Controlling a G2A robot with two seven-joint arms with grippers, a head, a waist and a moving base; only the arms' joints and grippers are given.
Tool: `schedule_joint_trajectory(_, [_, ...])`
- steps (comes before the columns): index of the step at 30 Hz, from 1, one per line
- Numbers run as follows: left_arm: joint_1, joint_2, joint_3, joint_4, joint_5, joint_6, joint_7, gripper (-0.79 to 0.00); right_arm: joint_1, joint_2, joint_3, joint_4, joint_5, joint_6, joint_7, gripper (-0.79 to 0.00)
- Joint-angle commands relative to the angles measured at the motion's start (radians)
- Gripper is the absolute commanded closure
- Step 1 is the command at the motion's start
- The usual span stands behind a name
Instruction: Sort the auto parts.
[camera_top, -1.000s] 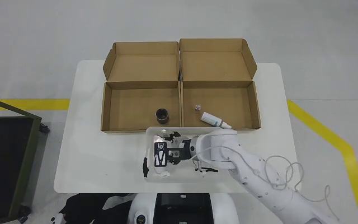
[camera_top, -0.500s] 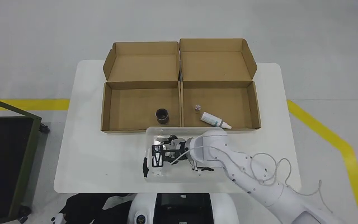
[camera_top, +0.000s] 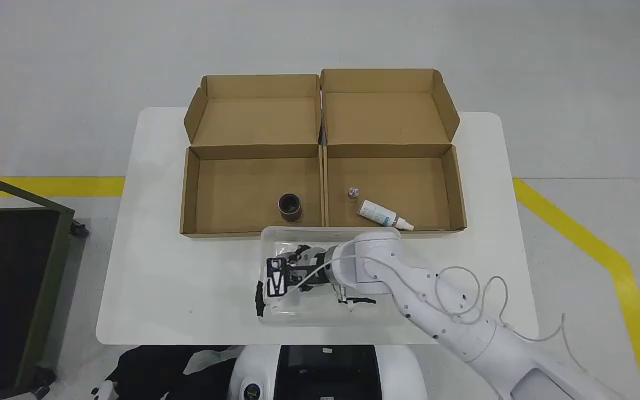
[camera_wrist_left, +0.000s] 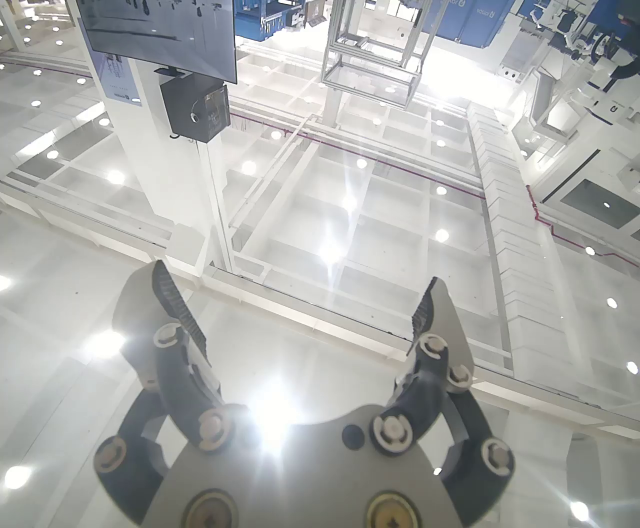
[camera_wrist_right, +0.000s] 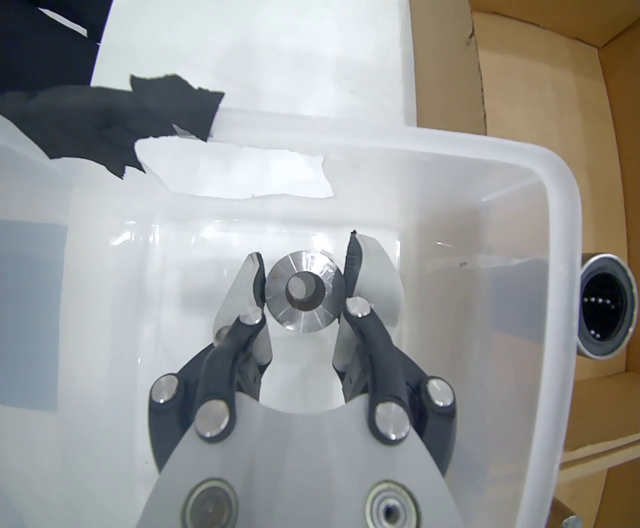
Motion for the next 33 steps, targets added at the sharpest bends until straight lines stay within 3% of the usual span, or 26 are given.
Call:
schedule_joint_trajectory(1, [0.0, 0.0, 0.0, 0.0, 0.0, 0.0, 0.0, -0.785, -0.004, 0.001, 0.005, -0.011, 0.005, -0.006, 0.005, 0.0])
schedule_joint_trajectory(9, [0.0, 0.0, 0.0, 0.0, 0.0, 0.0, 0.0, -0.785, -0.035, 0.02, 0.061, -0.09, 0.038, -0.04, 0.035, 0.0])
schedule_joint_trajectory(17, [0.0, 0.0, 0.0, 0.0, 0.0, 0.0, 0.0, -0.785, -0.099, 0.056, 0.185, -0.193, 0.131, -0.074, 0.021, 0.0])
schedule_joint_trajectory(33, [0.0, 0.0, 0.0, 0.0, 0.0, 0.0, 0.0, -0.785, -0.151, 0.094, 0.395, -0.316, 0.374, -0.139, -0.184, 0.0])
